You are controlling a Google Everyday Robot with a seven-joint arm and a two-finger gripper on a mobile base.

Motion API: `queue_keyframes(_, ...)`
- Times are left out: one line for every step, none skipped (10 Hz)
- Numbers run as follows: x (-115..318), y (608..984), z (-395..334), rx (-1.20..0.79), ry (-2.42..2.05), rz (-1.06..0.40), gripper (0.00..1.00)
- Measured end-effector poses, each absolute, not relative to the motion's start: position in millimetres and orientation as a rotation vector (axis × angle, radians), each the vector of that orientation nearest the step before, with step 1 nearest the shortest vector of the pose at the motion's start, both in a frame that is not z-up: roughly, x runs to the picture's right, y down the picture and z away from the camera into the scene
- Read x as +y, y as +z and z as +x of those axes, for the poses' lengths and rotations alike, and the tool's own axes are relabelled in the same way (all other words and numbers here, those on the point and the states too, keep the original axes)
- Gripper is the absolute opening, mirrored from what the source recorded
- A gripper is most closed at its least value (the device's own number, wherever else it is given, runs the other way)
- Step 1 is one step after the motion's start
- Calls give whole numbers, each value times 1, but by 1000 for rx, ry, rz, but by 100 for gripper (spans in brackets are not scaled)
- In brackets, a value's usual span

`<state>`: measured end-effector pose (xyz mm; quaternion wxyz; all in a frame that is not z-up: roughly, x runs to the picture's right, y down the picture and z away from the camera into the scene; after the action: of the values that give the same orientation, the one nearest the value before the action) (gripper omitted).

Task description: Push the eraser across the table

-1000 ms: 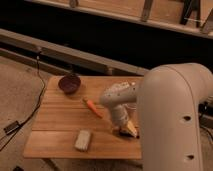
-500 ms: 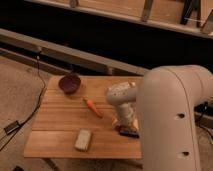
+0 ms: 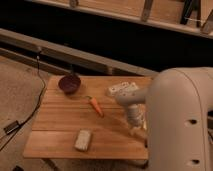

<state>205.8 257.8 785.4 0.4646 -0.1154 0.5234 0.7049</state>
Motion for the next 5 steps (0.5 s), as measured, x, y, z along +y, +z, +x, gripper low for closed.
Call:
queue_keyframes(256, 781, 214, 1296, 1722, -270, 80)
queue_keyframes(259, 772, 229, 1331, 1720, -259, 80)
queue_keyframes(261, 765, 242, 1356, 1727, -247, 80)
queue_keyframes(260, 762, 247, 1363, 1730, -239, 80)
queue_keyframes(259, 760, 248, 1365, 1737, -238, 80)
